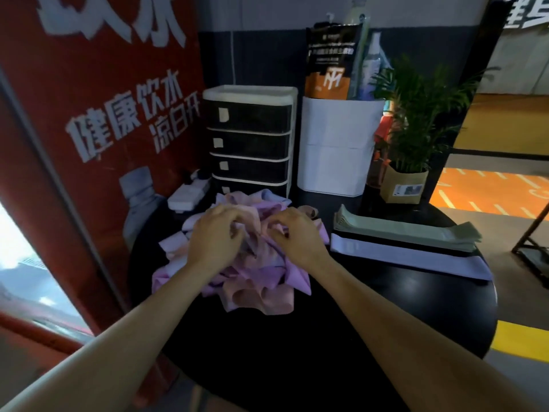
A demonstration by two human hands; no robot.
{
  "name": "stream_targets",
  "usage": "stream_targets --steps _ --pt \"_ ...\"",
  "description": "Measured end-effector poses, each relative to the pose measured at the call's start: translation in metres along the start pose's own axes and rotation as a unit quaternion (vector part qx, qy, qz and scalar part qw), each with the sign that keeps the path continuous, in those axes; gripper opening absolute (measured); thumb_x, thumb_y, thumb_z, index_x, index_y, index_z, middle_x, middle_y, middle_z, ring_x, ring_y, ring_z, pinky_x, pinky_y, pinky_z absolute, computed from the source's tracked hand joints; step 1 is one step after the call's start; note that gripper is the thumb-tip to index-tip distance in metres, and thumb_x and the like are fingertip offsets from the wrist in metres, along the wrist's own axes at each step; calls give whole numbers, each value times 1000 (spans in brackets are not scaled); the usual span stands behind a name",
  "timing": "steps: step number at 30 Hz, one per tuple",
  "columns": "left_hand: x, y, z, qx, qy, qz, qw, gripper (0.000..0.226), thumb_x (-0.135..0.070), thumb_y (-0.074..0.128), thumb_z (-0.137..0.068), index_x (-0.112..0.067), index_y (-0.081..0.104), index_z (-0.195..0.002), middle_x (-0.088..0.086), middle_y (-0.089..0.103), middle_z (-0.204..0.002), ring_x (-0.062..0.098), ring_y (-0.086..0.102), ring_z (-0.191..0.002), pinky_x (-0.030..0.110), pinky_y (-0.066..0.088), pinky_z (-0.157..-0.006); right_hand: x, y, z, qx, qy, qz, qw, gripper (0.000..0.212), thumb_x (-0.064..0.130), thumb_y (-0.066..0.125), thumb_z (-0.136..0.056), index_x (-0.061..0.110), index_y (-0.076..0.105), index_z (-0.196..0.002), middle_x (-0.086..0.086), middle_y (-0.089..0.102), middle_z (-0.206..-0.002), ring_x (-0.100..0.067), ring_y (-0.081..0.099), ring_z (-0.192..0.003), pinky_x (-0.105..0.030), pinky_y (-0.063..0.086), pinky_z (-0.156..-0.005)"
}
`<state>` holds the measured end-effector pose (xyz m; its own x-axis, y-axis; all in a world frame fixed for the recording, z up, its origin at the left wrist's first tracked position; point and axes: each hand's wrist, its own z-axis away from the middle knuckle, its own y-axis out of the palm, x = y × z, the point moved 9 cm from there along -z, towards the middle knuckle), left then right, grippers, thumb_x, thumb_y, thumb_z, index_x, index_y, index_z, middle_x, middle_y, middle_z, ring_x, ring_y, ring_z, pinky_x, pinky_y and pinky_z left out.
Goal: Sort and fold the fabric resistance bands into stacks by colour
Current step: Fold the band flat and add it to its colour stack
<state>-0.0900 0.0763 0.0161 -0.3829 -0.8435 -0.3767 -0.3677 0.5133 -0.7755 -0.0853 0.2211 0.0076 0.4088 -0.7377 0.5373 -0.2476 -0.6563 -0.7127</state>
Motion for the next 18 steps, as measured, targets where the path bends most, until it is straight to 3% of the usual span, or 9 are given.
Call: stream_targets --steps 5,8,10,15,18 --pt "30 -5 8 -6 -6 23 1000 21 -10 59 -85 -11 68 -103 8 62 -112 28 56 -105 31 40 -88 29 43 -8 72 -28 14 997 19 29 66 -75 11 61 -78 -8 59 -81 -23 50 -76 -33 38 -68" --pt "40 -9 11 -3 -8 19 1000 25 -20 56 -84 -14 66 -105 4 62 -114 26 55 -106 26 36 -86 30 51 -10 91 -20 35 995 11 20 62 -78 9 62 -78 -13 64 -84 -25 54 -75 -35 41 -66" --pt "46 -13 10 -2 -26 32 999 26 -16 62 -84 -14 64 -110 3 59 -116 23 52 -106 21 31 -82 27 43 -15 84 4 20 996 12 13 60 -85 5 69 -90 -11 70 -92 -25 60 -83 -35 46 -72" --pt "53 -24 4 6 -77 169 983 21 -13 74 -76 -22 65 -93 -1 62 -90 7 57 -75 11 39 -60 35 13 -37 68 17 -36 997 8 12 68 -81 8 74 -85 -8 72 -85 -22 65 -83 -36 51 -77" --pt "46 -36 -2 -5 -66 186 980 20 -10 76 -73 -19 63 -84 -8 61 -73 1 55 -61 7 41 -57 48 -2 -52 90 -4 -31 995 9 12 72 -80 6 74 -85 -2 70 -82 -6 60 -70 -16 47 -67"
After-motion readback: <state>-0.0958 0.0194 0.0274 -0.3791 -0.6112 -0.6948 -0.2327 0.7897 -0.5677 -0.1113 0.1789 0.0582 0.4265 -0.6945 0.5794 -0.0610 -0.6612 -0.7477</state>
